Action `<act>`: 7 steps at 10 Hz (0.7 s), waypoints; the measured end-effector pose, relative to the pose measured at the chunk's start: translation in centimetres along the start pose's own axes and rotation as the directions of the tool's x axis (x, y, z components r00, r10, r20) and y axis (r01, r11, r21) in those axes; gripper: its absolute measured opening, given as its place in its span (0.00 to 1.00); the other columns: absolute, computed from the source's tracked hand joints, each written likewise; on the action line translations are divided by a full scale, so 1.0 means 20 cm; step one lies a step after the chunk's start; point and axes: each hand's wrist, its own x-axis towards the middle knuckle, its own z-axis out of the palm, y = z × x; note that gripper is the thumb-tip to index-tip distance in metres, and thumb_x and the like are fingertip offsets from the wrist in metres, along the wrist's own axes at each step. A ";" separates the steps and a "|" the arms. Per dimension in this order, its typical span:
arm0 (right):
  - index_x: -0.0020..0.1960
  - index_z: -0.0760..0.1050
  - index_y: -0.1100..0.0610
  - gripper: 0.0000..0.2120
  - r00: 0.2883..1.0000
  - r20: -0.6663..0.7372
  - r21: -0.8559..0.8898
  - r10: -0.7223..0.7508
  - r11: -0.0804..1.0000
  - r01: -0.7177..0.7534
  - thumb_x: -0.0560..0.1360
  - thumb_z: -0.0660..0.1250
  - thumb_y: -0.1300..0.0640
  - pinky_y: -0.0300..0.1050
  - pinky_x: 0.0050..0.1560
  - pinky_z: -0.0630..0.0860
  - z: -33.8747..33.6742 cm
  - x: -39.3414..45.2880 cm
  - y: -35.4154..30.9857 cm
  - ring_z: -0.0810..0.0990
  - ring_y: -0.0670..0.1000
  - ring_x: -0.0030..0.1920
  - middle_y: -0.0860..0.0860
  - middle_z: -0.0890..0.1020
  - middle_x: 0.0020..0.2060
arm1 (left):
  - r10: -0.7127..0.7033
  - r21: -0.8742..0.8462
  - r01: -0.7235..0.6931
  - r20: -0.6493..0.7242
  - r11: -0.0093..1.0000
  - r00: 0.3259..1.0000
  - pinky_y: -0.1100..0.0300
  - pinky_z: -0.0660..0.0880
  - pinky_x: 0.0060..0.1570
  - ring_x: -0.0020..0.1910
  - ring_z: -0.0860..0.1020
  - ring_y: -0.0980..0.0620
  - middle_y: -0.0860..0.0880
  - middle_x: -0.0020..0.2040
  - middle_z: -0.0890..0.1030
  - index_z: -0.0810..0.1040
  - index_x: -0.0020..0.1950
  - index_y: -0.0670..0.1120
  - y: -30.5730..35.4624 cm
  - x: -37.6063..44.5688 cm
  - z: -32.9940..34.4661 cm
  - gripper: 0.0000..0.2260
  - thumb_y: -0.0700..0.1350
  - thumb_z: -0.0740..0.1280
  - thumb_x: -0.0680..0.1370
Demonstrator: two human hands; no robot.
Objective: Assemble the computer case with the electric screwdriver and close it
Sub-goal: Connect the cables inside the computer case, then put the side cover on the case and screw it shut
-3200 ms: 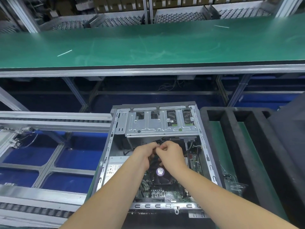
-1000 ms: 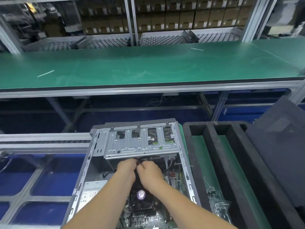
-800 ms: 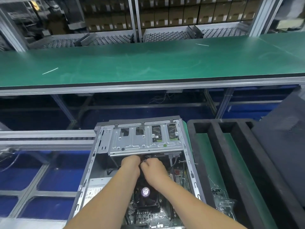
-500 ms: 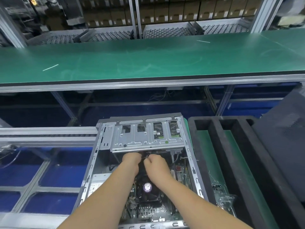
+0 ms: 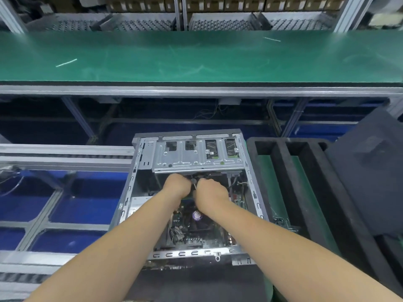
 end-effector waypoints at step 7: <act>0.48 0.72 0.51 0.07 0.429 0.034 -0.027 -0.903 0.428 0.903 0.81 0.62 0.49 0.48 0.41 0.72 0.02 -0.93 -1.50 0.83 0.58 0.50 0.49 0.79 0.48 | -0.246 -0.340 -0.062 -0.783 0.938 0.571 0.56 0.78 0.40 0.39 0.82 0.48 0.48 0.40 0.85 0.85 0.52 0.46 -0.97 -1.52 -1.46 0.10 0.40 0.64 0.79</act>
